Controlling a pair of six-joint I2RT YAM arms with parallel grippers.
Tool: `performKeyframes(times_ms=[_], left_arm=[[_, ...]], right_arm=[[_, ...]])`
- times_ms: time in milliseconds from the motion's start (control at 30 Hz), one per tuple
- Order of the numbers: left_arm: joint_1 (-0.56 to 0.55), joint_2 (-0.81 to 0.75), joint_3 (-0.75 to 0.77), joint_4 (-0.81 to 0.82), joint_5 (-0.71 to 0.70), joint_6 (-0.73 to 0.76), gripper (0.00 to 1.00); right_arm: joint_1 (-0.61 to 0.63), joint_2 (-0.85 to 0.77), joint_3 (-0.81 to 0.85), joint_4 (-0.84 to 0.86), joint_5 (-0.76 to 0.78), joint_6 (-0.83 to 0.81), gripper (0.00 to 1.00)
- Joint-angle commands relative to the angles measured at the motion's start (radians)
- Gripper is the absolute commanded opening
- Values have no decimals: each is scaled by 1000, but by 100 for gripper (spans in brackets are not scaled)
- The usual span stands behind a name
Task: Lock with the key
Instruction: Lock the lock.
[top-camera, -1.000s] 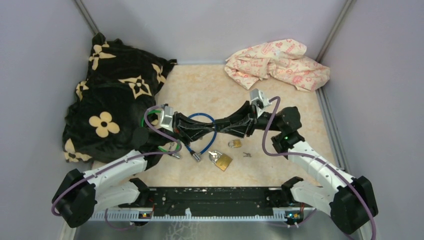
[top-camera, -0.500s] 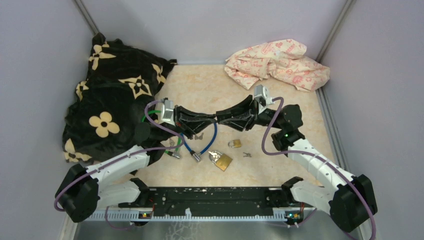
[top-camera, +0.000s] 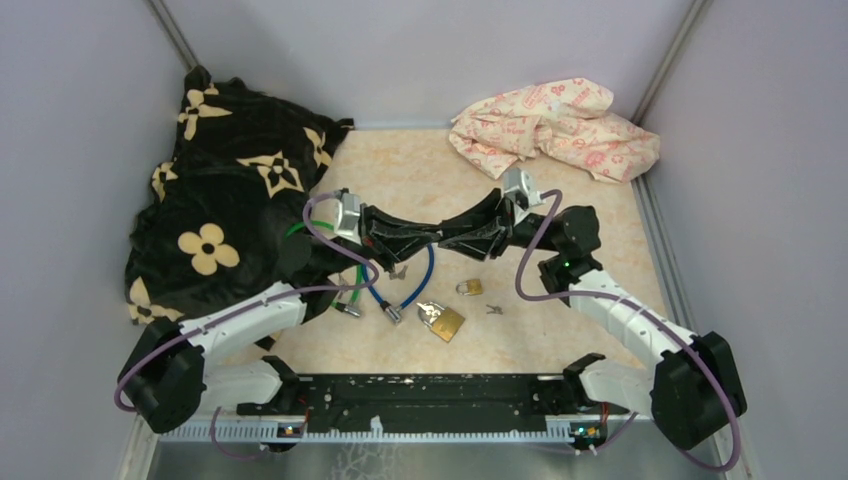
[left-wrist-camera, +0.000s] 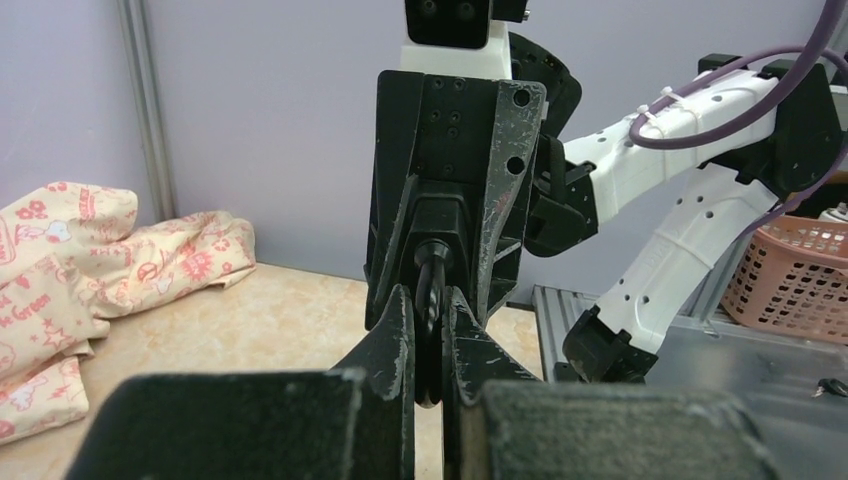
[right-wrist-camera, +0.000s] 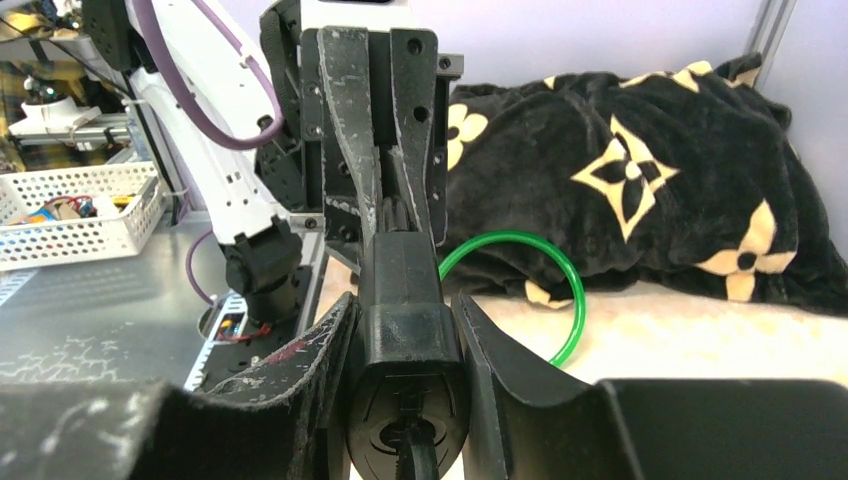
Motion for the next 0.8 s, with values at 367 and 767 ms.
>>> performKeyframes(times_ms=[367,767], left_arm=[[-164,207,174,-138,208,-84,0],[-131,241,272,-331,326,21,0]], right_arm=[[133,76,206,-437,-158,-274,0],[146,133,390,-1012,-201,-665,0]])
